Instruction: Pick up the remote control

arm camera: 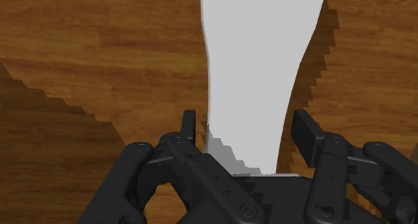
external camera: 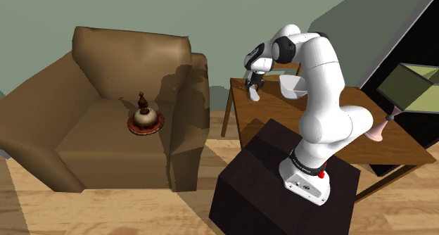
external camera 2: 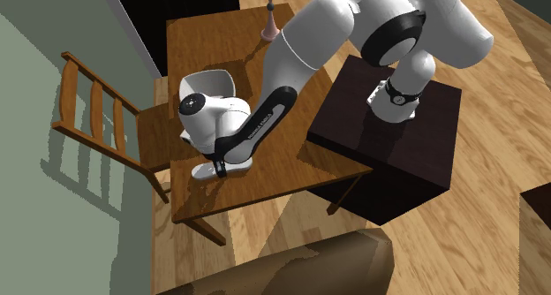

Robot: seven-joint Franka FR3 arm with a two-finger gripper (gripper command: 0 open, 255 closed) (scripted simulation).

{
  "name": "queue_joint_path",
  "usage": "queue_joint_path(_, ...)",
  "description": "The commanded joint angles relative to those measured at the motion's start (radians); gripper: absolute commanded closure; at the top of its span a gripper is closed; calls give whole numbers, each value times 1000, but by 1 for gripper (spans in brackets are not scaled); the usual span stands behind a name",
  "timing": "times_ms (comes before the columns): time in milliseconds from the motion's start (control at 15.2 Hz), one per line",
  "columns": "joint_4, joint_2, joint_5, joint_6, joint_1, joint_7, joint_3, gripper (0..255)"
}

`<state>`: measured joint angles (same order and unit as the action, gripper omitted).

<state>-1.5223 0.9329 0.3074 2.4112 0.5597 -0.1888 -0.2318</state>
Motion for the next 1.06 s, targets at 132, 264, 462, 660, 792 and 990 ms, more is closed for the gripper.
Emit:
queue_joint_path(132, -17, -38, -6, -21, -6, 3, -8, 255)
queue_joint_path(264, -26, -59, -10, -34, -10, 5, -12, 255)
queue_joint_path(462, -36, -90, -17, -55, -15, 8, -19, 255)
queue_joint_path(660, -45, -120, -23, -76, -20, 12, -26, 255)
queue_joint_path(792, -50, -140, -28, -91, -23, 15, -31, 255)
queue_joint_path(990, -52, -151, -30, -100, -25, 16, -33, 255)
